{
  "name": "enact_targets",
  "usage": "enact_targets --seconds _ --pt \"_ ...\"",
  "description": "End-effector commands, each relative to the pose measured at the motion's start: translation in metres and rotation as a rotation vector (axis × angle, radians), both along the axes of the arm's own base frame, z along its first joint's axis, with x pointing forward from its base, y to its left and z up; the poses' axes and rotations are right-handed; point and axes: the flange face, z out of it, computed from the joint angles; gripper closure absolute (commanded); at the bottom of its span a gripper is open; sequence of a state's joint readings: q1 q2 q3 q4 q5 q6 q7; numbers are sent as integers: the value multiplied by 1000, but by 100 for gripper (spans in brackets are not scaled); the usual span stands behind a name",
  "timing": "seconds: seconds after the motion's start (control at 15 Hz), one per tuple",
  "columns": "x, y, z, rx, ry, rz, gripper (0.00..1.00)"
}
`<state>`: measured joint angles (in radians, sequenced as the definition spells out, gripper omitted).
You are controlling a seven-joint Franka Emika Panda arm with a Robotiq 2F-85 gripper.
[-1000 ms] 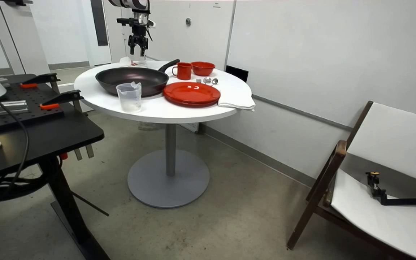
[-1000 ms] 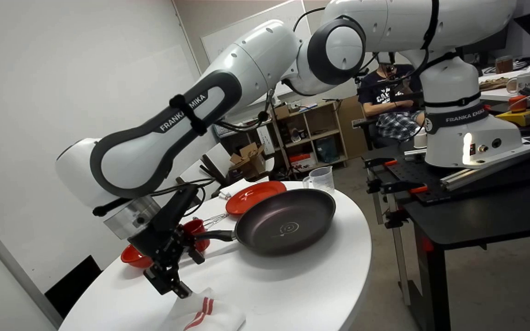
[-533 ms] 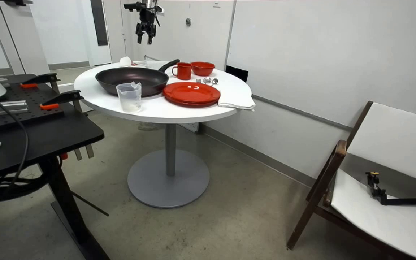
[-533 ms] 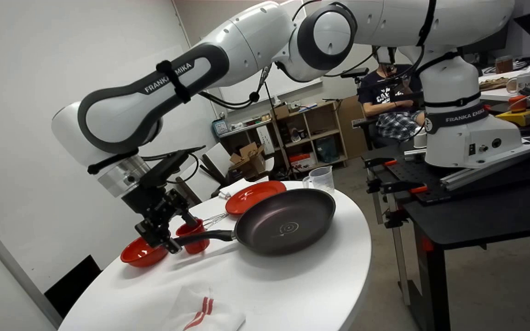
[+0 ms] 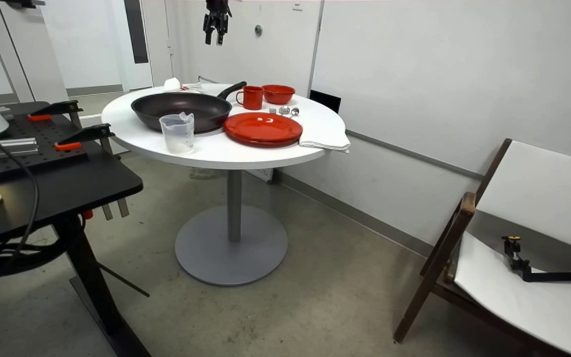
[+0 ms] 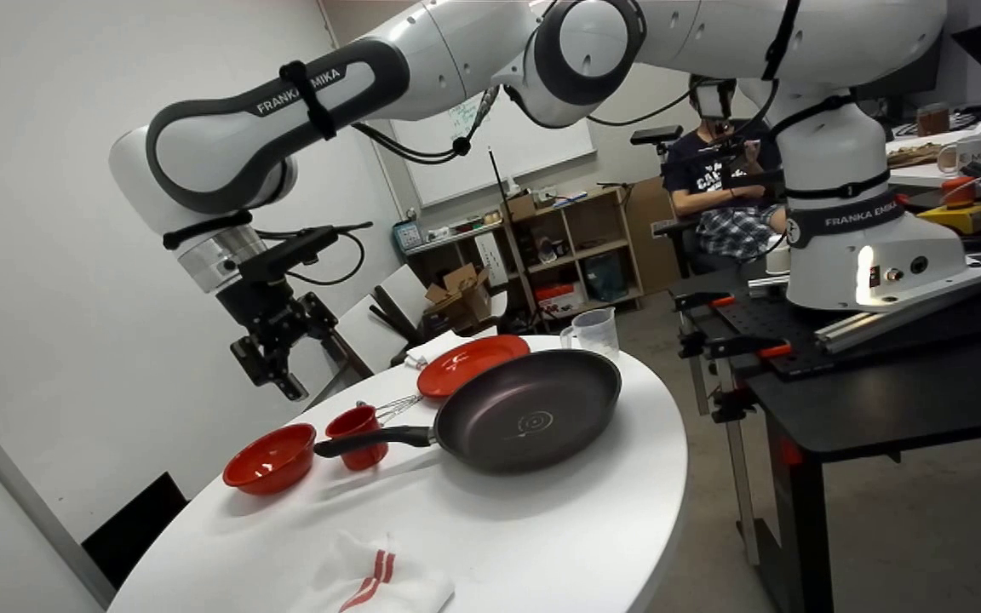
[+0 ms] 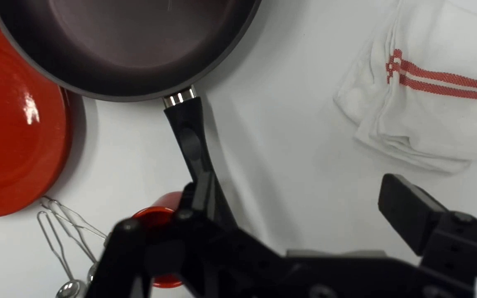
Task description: Use the towel to wipe the table top
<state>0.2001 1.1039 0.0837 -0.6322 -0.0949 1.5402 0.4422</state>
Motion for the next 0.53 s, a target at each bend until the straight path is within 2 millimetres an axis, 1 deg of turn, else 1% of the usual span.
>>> enact_targets --seconds 0.0,0.07,0.2,0.47 --pt "-6 -25 19 34 27 -51 0" --pt "1 -14 9 4 0 -21 0" --pt "2 -21 11 4 0 -28 0" --pt "1 -15 7 3 5 -20 0"
